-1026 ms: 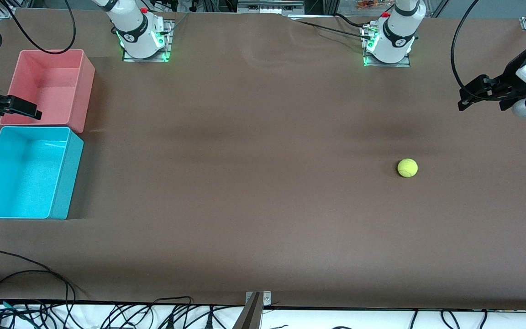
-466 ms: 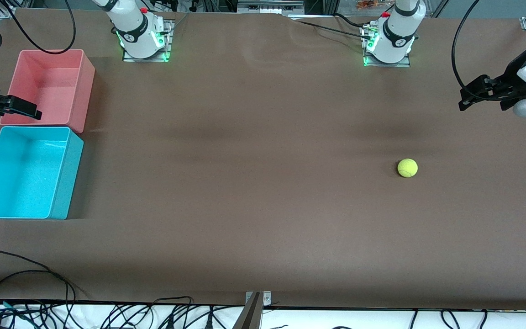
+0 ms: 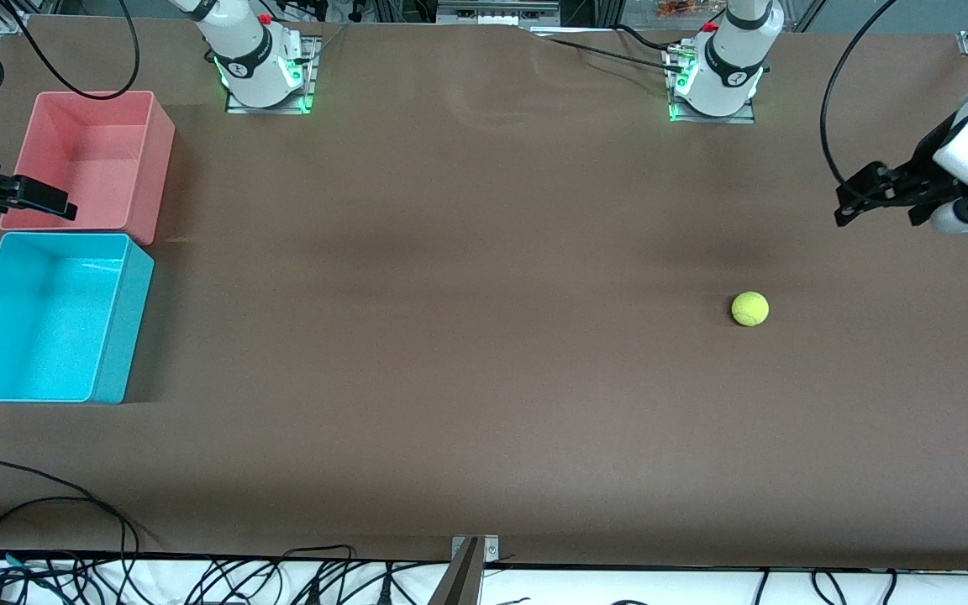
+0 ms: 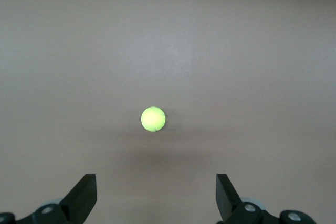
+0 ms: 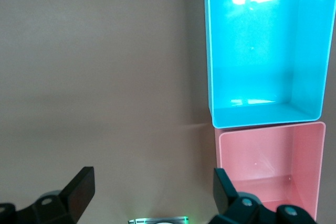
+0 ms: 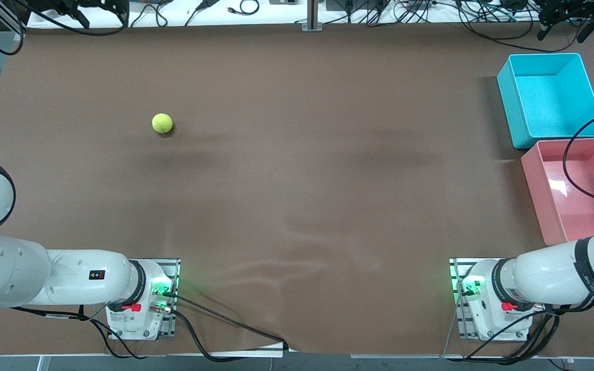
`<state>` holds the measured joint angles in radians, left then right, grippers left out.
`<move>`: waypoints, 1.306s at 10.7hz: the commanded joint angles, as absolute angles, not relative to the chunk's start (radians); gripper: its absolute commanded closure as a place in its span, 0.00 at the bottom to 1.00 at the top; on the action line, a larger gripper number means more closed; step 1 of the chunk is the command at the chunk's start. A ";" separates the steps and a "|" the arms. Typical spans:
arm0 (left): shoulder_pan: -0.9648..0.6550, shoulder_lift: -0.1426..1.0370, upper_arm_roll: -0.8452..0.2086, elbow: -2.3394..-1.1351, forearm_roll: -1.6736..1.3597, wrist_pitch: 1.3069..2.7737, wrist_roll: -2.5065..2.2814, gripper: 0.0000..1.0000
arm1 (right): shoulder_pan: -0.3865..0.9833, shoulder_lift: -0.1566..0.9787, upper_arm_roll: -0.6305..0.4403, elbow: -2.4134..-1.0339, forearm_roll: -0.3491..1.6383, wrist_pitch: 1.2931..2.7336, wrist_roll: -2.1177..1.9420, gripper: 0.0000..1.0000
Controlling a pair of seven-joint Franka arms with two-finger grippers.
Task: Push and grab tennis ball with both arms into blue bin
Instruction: 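Move the left gripper down toward the tennis ball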
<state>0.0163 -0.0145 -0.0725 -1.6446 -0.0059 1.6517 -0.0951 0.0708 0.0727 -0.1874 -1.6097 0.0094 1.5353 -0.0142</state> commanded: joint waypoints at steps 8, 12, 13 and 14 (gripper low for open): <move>0.021 -0.058 -0.017 -1.859 0.017 1.767 -0.086 0.00 | 0.084 0.066 -0.202 -1.598 0.014 1.523 -0.018 0.00; 0.021 -0.025 0.002 -2.000 0.017 1.962 -0.087 0.00 | 0.084 0.066 -0.201 -1.598 -0.003 1.532 -0.015 0.00; 0.021 -0.012 0.002 -2.026 0.017 1.986 -0.087 0.00 | 0.084 0.066 -0.199 -1.598 -0.003 1.532 -0.015 0.00; 0.021 0.003 0.002 -2.040 0.017 2.006 -0.089 0.00 | 0.084 0.066 -0.199 -1.598 -0.003 1.532 -0.015 0.00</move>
<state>0.0228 -0.0125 -0.0004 -1.9936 -0.0050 1.9493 -0.0930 0.0719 0.0723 -0.1882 -1.6080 0.0065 1.5373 -0.0142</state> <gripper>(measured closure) 0.000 0.000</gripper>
